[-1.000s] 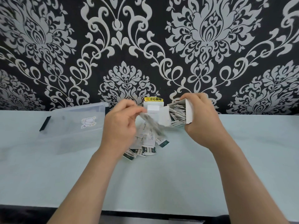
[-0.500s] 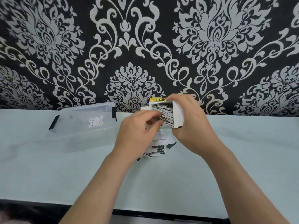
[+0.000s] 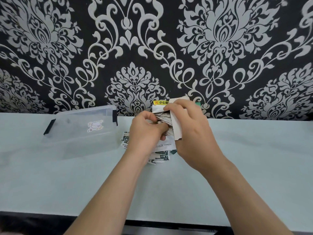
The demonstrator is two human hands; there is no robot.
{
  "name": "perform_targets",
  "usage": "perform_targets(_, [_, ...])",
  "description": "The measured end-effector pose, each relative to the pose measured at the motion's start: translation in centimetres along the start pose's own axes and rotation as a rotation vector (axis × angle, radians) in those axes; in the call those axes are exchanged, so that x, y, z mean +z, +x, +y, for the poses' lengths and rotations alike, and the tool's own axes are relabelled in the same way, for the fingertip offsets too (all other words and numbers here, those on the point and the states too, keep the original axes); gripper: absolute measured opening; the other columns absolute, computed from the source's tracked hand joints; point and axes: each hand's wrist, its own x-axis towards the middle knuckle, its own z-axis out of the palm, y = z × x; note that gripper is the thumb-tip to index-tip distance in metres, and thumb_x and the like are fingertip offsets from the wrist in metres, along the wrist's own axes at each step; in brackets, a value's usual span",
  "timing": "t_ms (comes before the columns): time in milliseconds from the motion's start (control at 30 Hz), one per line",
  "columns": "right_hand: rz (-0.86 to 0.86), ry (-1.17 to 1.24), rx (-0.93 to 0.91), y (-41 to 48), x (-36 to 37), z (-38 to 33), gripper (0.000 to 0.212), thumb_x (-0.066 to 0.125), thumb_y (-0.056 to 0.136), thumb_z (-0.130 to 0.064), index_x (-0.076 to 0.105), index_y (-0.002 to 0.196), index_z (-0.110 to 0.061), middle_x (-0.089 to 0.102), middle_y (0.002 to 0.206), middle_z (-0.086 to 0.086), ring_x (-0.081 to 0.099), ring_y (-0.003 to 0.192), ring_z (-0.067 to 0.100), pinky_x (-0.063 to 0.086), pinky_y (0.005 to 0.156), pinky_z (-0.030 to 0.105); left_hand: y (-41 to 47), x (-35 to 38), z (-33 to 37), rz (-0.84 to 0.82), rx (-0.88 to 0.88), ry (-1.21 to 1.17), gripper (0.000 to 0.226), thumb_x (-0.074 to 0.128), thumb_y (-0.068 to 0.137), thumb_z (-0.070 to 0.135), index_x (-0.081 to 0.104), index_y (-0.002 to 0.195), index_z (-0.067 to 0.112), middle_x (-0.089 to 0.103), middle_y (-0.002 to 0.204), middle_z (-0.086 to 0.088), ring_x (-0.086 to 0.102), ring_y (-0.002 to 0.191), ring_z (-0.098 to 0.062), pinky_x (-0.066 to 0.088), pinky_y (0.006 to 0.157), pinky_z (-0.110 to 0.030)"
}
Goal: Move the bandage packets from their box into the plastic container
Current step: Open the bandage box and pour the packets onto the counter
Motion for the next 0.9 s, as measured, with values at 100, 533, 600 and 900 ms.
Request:
perform_targets(100, [0.037, -0.065, 0.036, -0.1, 0.0, 0.4, 0.071, 0.067, 0.062, 0.010, 0.052, 0.125, -0.020, 0.049, 0.126, 0.002, 0.045, 0.114, 0.020, 0.045, 0.083, 0.043, 0.4, -0.4, 0.0, 0.012, -0.025, -0.029, 0.030, 0.066, 0.076, -0.006, 0.046, 0.082, 0.016, 0.064, 0.065, -0.007, 0.057, 0.045, -0.013, 0.039, 0.042, -0.016])
perform_targets(533, [-0.050, -0.330, 0.200, -0.5, -0.7, 2.7, 0.081, 0.060, 0.059, 0.015, 0.048, 0.130, -0.023, 0.043, 0.131, 0.000, 0.031, 0.119, 0.016, 0.020, 0.085, 0.032, 2.5, -5.2, -3.0, -0.079, -0.015, 0.684, 0.029, 0.062, 0.082, 0.010, 0.058, 0.108, 0.023, 0.065, 0.071, 0.002, 0.062, 0.073, -0.022, 0.049, 0.073, -0.033])
perform_targets(600, [-0.086, -0.393, 0.139, -0.7, -0.8, 2.6, 0.082, 0.060, 0.053, 0.017, 0.051, 0.126, -0.021, 0.047, 0.126, 0.001, 0.034, 0.117, 0.018, 0.026, 0.081, 0.036, 2.1, -4.9, -3.1, 0.000, 0.109, 0.973, 0.032, 0.058, 0.085, 0.017, 0.057, 0.116, 0.027, 0.067, 0.093, 0.004, 0.060, 0.094, -0.024, 0.045, 0.079, -0.032])
perform_targets(900, [-0.192, -0.516, -0.018, -1.8, -1.9, 3.4, 0.079, 0.058, 0.048, 0.015, 0.053, 0.120, -0.018, 0.051, 0.123, 0.003, 0.042, 0.120, 0.024, 0.037, 0.072, 0.038, 1.2, 0.5, -3.9, -0.324, 0.638, 0.975, 0.039, 0.045, 0.095, 0.043, 0.051, 0.127, 0.023, 0.056, 0.124, 0.006, 0.045, 0.119, -0.019, 0.039, 0.100, -0.037])
